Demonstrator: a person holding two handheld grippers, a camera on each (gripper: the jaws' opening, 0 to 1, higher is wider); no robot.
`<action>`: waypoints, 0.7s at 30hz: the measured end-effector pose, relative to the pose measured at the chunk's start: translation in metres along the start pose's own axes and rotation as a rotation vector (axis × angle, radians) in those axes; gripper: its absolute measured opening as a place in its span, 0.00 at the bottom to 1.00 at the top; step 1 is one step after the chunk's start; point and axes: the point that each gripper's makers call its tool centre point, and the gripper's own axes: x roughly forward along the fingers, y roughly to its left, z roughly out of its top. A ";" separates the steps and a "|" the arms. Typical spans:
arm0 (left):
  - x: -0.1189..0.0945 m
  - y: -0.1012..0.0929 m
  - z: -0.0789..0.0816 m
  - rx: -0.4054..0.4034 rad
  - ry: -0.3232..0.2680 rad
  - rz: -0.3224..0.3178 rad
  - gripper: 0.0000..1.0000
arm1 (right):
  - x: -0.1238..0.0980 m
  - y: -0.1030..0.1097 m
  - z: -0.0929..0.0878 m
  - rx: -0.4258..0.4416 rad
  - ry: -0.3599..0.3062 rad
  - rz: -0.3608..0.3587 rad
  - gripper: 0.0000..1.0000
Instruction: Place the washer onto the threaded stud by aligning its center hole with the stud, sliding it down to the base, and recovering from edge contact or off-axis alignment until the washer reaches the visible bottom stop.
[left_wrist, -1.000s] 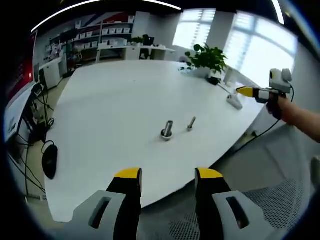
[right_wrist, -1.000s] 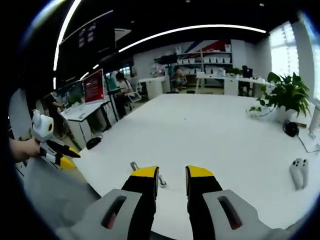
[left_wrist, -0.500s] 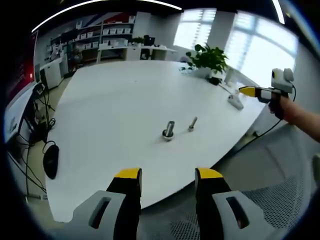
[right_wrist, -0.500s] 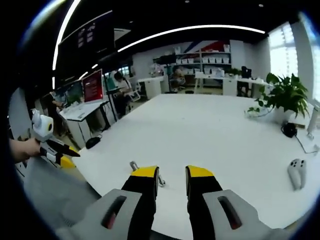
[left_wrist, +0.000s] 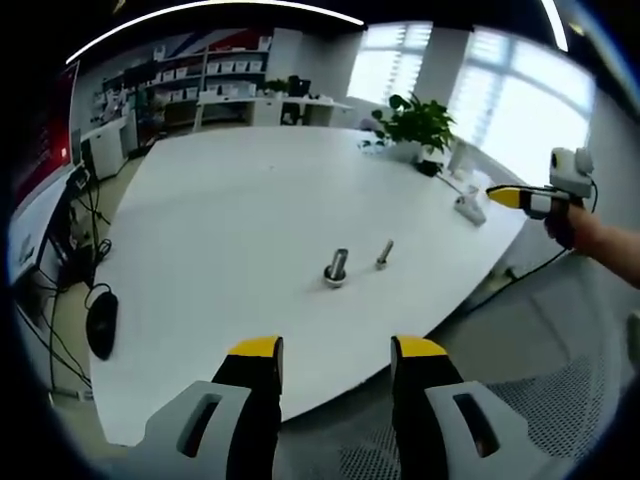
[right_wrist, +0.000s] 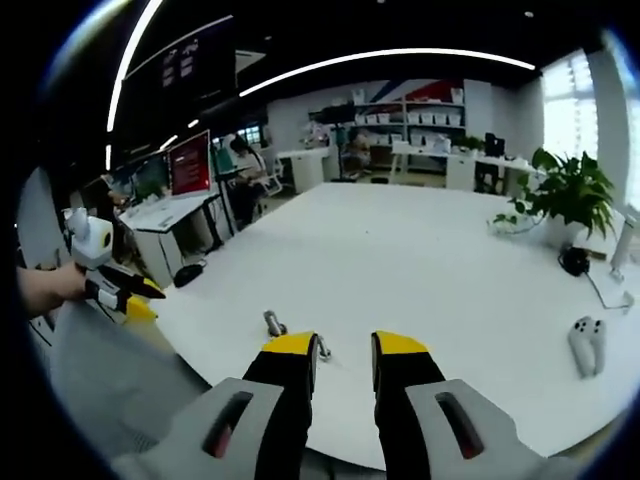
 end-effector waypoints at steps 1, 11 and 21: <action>0.000 -0.001 -0.001 0.005 0.003 -0.001 0.41 | 0.000 0.000 0.000 0.008 0.000 0.000 0.24; 0.000 -0.002 -0.002 0.018 0.011 0.004 0.41 | 0.002 0.004 -0.007 -0.016 0.025 0.016 0.25; -0.001 0.001 -0.001 -0.002 -0.002 0.013 0.41 | 0.002 0.000 -0.008 -0.015 0.024 0.014 0.25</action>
